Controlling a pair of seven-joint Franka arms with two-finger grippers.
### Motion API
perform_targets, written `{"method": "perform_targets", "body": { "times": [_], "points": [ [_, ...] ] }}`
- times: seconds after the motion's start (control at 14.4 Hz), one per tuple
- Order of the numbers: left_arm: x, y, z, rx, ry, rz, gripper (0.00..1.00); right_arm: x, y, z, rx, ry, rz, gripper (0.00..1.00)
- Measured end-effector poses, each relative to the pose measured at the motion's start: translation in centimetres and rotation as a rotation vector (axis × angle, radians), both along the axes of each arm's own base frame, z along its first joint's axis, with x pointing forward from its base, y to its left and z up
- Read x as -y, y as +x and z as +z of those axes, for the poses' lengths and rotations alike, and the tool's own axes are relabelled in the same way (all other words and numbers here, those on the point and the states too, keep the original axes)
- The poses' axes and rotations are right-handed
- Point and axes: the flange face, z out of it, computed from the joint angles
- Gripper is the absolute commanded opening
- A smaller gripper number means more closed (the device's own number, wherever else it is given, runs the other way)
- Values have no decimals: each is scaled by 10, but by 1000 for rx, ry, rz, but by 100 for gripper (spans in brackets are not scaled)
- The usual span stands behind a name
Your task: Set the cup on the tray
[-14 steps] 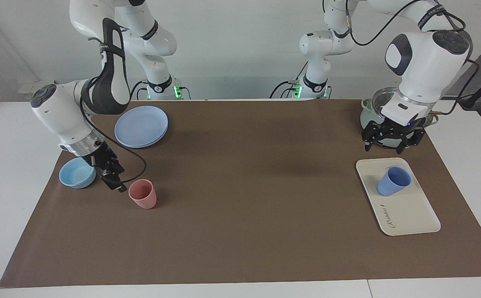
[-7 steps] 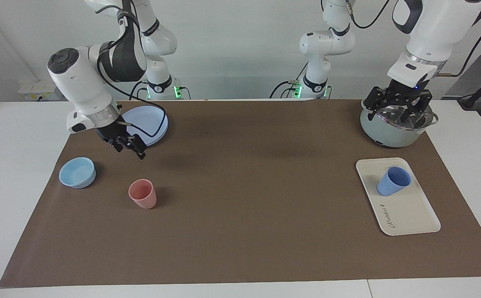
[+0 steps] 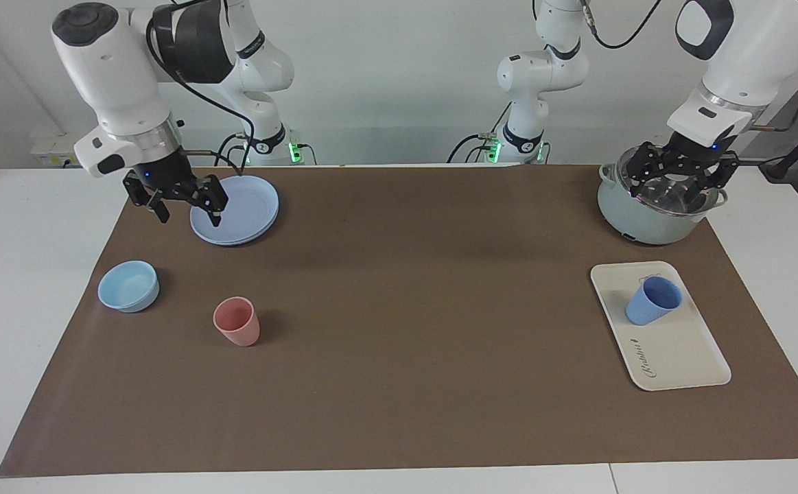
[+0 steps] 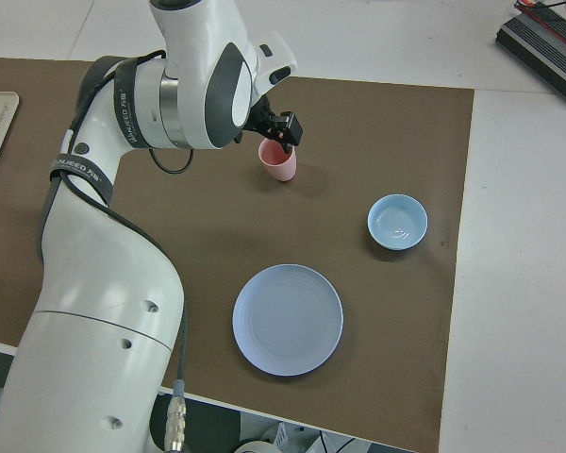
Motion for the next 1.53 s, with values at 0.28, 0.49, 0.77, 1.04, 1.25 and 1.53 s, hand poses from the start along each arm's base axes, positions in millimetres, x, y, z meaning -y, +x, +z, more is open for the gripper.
{"method": "perform_targets", "body": {
  "times": [0.28,0.49,0.77,1.04,1.25,1.53],
  "points": [
    [5,-6,17,-14,-1,7,100,-24,-6,5,-42,-3,43,99],
    [7,-6,18,-15,-22,36,100,-34,-6,1,-51,-8,66,99],
    [8,-5,14,-25,-31,41,100,-27,-5,2,-48,-40,120,99],
    [5,-6,5,-43,-30,49,100,-25,-5,4,-43,-40,118,99],
    [-4,-6,3,-47,-30,66,100,-21,-4,5,-40,-40,111,99],
    [-8,-6,3,-47,-30,72,100,-18,-3,10,-29,-40,106,99]
  ]
}}
